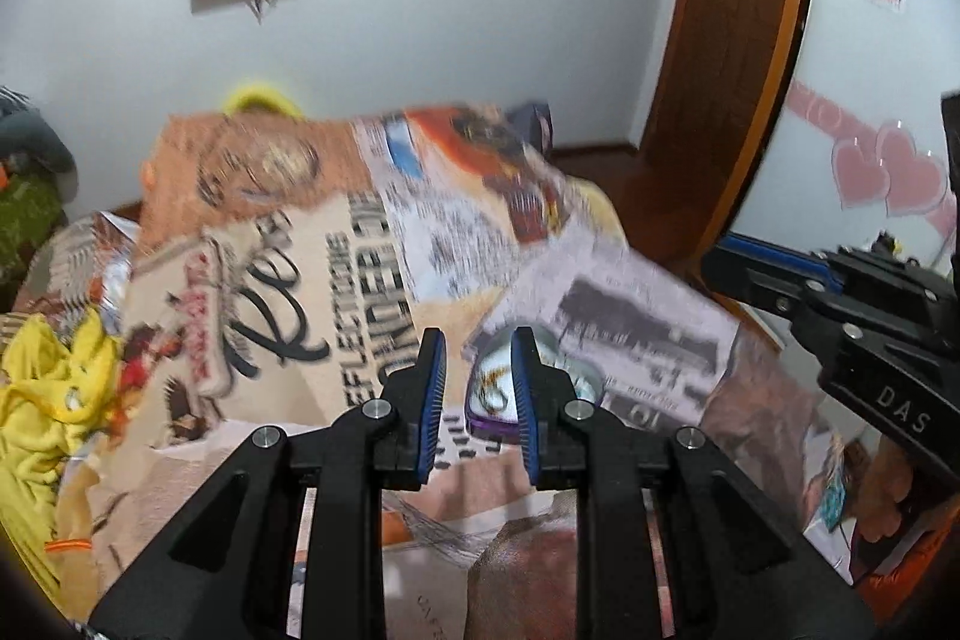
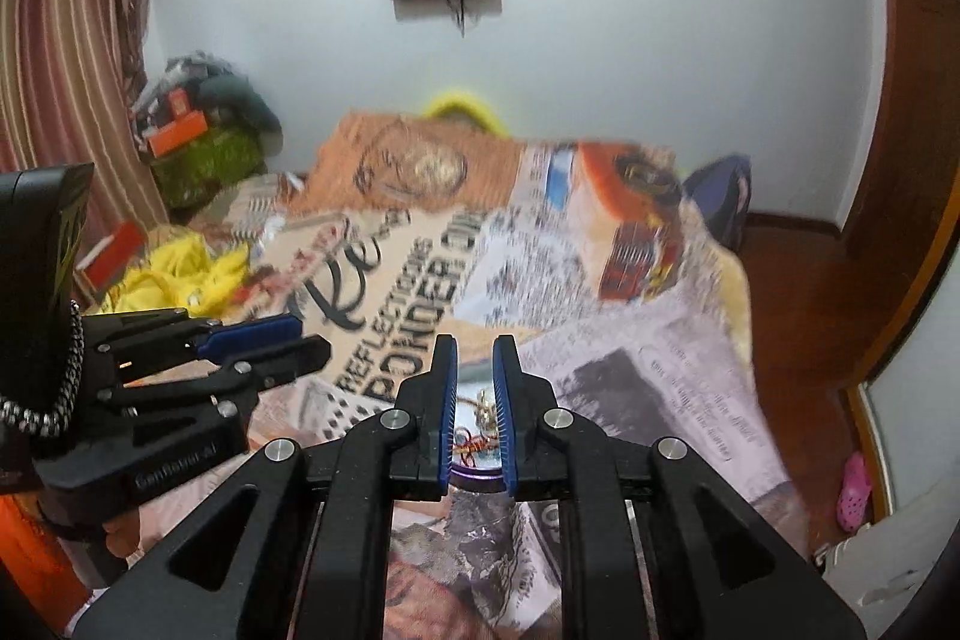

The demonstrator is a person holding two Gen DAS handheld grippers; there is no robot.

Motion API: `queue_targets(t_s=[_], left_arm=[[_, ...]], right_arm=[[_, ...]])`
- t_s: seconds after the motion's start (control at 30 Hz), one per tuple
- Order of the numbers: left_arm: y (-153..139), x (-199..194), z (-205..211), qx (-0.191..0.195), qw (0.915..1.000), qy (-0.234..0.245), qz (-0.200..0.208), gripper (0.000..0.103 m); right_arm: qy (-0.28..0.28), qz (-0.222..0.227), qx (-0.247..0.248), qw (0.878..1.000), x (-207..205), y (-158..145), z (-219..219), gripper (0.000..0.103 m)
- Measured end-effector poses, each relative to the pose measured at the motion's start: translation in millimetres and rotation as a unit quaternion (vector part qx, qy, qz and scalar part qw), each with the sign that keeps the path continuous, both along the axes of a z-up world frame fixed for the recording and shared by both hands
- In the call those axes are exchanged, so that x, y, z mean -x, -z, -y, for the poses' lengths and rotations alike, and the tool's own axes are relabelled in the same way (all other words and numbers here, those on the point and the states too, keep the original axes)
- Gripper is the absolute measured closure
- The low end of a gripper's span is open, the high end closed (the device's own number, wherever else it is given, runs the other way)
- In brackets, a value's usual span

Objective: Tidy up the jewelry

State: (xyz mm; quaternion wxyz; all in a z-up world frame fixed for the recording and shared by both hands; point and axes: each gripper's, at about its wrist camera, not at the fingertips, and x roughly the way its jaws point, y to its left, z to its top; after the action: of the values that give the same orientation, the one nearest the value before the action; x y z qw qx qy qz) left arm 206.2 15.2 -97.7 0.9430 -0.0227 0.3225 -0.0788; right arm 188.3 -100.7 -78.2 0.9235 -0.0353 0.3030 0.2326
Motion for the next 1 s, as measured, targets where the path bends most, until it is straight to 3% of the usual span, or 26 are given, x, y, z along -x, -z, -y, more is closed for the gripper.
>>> queue_targets(t_s=[0.13, 0.27, 0.33, 0.4, 0.43, 0.5, 0.53, 0.57, 0.67, 0.7, 0.77, 0.9, 1.0], left_arm=[[-43.2, 38.4, 0.9, -0.003, 0.9976, -0.014, 0.067, 0.082], [-83.0, 82.7, 4.7, -0.009, 0.9897, -0.023, 0.141, 0.082], [-98.8, 103.7, 6.8, -0.010, 0.9838, -0.026, 0.177, 0.078], [-112.0, 124.8, 8.3, -0.012, 0.9765, -0.034, 0.213, 0.068], [-116.4, 133.2, 9.0, -0.013, 0.9729, -0.038, 0.228, 0.066], [-124.3, 150.2, 9.8, -0.016, 0.9660, -0.049, 0.254, 0.057], [-126.1, 156.3, 9.9, -0.017, 0.9637, -0.053, 0.261, 0.054], [-127.0, 159.9, 9.2, -0.018, 0.9623, -0.057, 0.266, 0.044], [-128.7, 173.9, 4.4, -0.010, 0.9571, -0.070, 0.281, 0.025], [-128.9, 177.7, 2.6, -0.009, 0.9559, -0.075, 0.284, 0.015], [-128.1, 182.4, 0.3, -0.008, 0.9542, -0.084, 0.287, 0.005], [-126.4, 189.0, -0.7, -0.015, 0.9548, -0.086, 0.284, 0.002], [-124.4, 189.5, -1.3, -0.016, 0.9560, -0.088, 0.279, 0.002]], right_arm=[[0.013, 0.052, -0.018, 0.998, 32.3, -34.2, 10.7, 0.092], [0.021, 0.107, -0.040, 0.993, 66.9, -64.3, 19.4, 0.092], [0.027, 0.146, -0.046, 0.988, 90.3, -81.5, 22.8, 0.092], [0.034, 0.181, -0.048, 0.982, 110.4, -94.2, 24.2, 0.089], [0.037, 0.193, -0.049, 0.979, 117.1, -97.8, 23.9, 0.085], [0.049, 0.229, -0.056, 0.971, 137.1, -106.3, 26.0, 0.058], [0.055, 0.243, -0.060, 0.967, 144.6, -108.7, 27.2, 0.053], [0.061, 0.257, -0.063, 0.962, 151.7, -110.5, 27.7, 0.045], [0.078, 0.280, -0.066, 0.955, 162.9, -112.7, 25.9, 0.035], [0.082, 0.283, -0.067, 0.953, 164.7, -111.9, 25.0, 0.028], [0.090, 0.288, -0.072, 0.951, 166.7, -111.0, 23.1, 0.017], [0.107, 0.286, -0.072, 0.949, 168.3, -106.1, 21.2, 0.000], [0.113, 0.282, -0.065, 0.951, 169.9, -105.1, 19.4, 0.000]])
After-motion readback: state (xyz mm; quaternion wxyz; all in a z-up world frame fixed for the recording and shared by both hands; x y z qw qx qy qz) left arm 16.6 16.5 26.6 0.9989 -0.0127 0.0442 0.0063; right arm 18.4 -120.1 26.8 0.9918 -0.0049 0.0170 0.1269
